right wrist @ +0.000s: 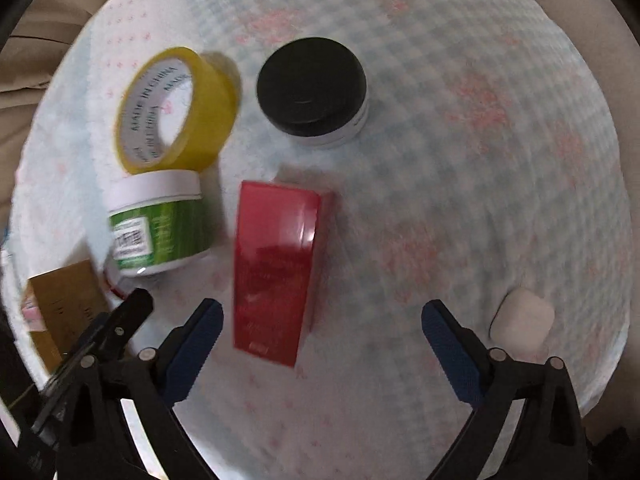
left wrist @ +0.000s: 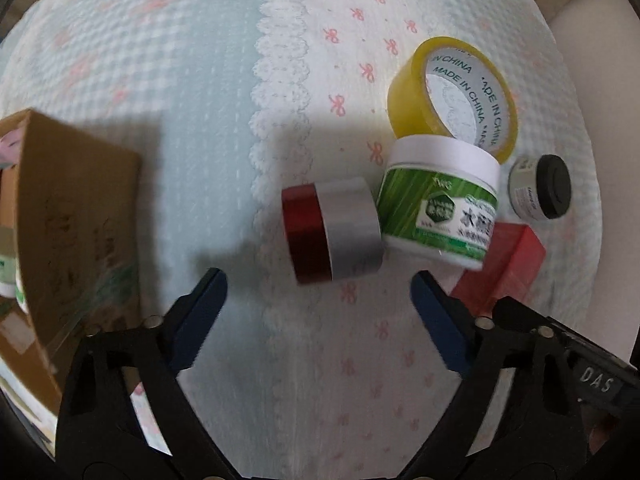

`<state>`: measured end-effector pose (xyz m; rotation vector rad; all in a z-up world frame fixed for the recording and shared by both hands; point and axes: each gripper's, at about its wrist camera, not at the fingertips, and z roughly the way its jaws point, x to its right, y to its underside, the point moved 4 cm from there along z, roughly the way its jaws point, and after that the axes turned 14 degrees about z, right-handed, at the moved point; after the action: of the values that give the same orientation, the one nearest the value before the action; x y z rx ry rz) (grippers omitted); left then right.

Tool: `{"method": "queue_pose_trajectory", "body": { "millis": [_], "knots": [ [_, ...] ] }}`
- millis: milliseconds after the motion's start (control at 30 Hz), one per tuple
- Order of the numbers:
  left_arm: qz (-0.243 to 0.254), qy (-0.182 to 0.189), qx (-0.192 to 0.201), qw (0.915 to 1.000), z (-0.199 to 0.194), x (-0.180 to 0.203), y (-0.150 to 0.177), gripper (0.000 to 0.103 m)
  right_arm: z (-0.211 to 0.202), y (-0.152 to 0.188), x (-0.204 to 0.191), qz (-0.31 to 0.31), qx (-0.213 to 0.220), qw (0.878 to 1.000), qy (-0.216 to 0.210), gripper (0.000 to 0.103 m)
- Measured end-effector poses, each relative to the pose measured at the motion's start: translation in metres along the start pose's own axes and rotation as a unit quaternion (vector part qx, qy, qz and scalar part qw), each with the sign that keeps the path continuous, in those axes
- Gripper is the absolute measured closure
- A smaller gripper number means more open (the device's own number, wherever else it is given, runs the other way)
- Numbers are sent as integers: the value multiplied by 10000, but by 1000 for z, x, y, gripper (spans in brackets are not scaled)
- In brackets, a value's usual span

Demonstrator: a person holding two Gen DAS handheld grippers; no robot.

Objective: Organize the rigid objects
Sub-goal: 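Grasp the red box with the right gripper while the left gripper grasps the red-and-silver jar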

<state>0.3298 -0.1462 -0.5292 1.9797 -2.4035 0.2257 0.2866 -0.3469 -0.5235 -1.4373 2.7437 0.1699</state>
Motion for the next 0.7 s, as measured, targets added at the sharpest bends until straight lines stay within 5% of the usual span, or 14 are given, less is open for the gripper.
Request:
{"method": "queue_pose_trajectory", "body": {
  "millis": [100,267,400,533,700],
  "knots": [
    [-36,-18,15,10000,9,-3,-4,21,8,-4,-5,100,69,9999,5,5],
    [-142,48,-35,9999,25,-4,-6,35,19,-8,-15,103,175,9998,2,25],
    [-42,272,1,9996,29,5,-5,60,28,-9,-21,104,149,9998,-71,41],
    [99,151,34,9998,31,11,-5,61,31,-6,-34,11,167,9997,-177,60],
    [135,42,104,9998,22,9,-10,63,32,-1,-39,7,182,9996,-196,61]
  ]
}}
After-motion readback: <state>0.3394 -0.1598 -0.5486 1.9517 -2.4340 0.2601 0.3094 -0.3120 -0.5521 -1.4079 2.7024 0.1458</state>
